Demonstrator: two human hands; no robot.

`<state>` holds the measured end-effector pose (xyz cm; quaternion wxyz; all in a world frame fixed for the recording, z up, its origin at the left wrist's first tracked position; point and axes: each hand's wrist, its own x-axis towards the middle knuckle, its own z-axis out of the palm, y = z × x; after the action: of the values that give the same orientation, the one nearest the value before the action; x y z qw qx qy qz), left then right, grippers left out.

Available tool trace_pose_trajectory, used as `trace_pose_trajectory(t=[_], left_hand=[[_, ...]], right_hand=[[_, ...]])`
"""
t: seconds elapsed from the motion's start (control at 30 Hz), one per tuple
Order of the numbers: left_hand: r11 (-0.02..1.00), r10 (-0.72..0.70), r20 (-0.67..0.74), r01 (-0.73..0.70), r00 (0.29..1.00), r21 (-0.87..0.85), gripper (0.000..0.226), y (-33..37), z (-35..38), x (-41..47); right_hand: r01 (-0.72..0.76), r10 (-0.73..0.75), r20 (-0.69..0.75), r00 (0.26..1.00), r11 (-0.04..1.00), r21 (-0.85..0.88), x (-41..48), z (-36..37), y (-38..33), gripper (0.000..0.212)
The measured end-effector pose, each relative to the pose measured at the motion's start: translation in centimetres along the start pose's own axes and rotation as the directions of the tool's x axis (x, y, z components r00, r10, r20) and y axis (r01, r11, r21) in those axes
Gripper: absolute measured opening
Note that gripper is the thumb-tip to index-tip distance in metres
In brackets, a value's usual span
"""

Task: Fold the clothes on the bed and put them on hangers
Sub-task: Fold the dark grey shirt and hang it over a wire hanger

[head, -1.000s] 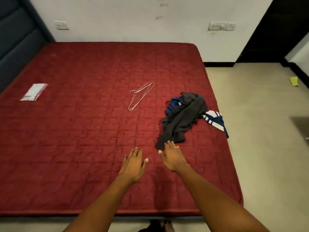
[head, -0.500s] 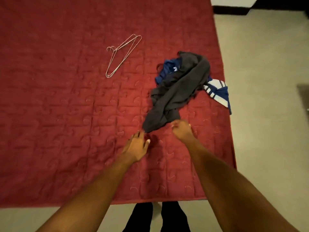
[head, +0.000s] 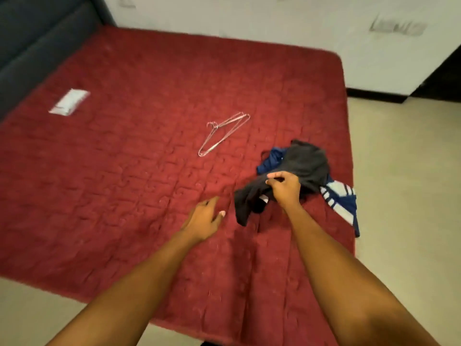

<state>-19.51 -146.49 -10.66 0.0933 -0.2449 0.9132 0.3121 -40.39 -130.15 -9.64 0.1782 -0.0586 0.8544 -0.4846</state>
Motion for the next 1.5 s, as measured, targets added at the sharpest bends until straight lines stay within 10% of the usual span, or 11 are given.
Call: trace_pose_trajectory(t=[0.2, 0.37, 0.5, 0.77, 0.9, 1.23, 1.5], left_hand=[[0.959, 0.172, -0.303, -0.23, 0.937, -0.168, 0.086, 10.2, -13.2, -1.4], [0.952, 0.201, -0.599, -0.3, 0.775, -0.068, 0.017, 12.6, -21.6, -5.5], [0.966, 0.025, -0.751, -0.211, 0.66, -0.153, 0.011, 8.9, -28.8, -9.4], [0.963, -0.181, -0.879, -0.1, 0.442, -0.249, 0.014, -0.4, -39.9, -20.7], [0.97, -0.223, -0.876, 0.006, 0.429, -0.244, 0.02, -6.4, -42.8, -27.1], [0.945, -0.298, -0.893, 0.234, 0.338, -0.227, 0.012, -17.8, -45.4, -37.9], [0.948, -0.317, -0.946, -0.045, -0.072, -0.314, 0.037, -17.2, -38.6, -37.9]], right_hand=[[0.323, -0.338, 0.039, 0.94, 0.921, 0.217, -2.8, -4.3, -19.3, 0.018], [0.369, -0.455, 0.09, 0.886, 0.81, 0.456, -7.4, -5.2, -31.3, 0.026], [0.347, -0.492, 0.202, 0.847, 0.8, 0.49, -9.6, -4.3, -36.2, 0.024], [0.642, -0.322, 0.885, 0.336, 0.766, 0.035, -16.4, 1.7, -40.2, 0.05], [0.811, -0.292, 0.886, 0.361, 0.568, -0.143, -21.0, 7.2, -42.6, 0.02], [0.63, -0.405, 0.879, 0.25, 0.758, 0.17, -33.3, 18.6, -45.1, 0.022], [0.232, -0.515, 0.665, 0.541, 0.851, 0.471, -40.9, 26.9, -47.2, 0.02]])
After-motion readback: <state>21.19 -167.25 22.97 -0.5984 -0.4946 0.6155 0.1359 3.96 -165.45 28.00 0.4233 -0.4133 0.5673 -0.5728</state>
